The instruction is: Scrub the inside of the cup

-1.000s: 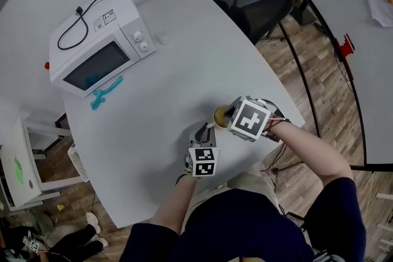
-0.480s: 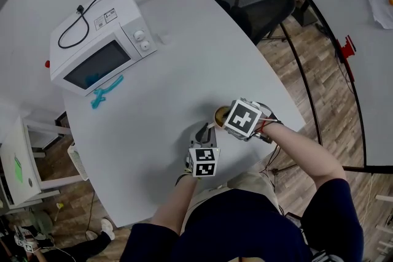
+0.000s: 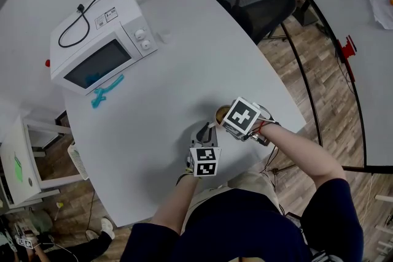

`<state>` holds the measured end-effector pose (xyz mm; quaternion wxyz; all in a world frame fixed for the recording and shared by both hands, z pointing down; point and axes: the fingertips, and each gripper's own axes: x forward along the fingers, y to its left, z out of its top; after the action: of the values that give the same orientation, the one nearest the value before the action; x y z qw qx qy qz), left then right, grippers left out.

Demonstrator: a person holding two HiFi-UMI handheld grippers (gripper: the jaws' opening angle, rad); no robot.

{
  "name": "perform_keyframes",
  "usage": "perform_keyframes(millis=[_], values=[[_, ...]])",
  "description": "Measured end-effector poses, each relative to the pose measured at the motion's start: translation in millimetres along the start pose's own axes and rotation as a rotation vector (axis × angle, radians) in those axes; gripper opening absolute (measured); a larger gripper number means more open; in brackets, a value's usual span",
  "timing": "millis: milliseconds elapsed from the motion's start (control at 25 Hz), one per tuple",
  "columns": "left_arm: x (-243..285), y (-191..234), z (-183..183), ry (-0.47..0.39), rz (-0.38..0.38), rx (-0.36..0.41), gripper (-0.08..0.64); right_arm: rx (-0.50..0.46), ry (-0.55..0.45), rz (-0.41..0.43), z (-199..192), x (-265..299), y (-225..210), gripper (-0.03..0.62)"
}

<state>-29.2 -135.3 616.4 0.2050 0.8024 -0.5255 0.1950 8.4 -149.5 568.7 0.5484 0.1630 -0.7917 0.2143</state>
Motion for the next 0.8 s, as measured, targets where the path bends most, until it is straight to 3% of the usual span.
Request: perform_keyframes(millis=[240, 560, 800], values=[[-2, -1, 0, 0.002, -0.002, 0.001, 0.046, 0.101, -0.030, 0.037, 0, 0, -1, 0.032], [-7, -12, -4, 0.017, -0.031, 0.021, 0.046, 0.129, -0.037, 0.043, -3, -1, -1, 0.032], [-8, -16, -7, 0.024, -0.042, 0.031, 0.046, 0.212, -0.055, 0.075, -5, -1, 1, 0.032]])
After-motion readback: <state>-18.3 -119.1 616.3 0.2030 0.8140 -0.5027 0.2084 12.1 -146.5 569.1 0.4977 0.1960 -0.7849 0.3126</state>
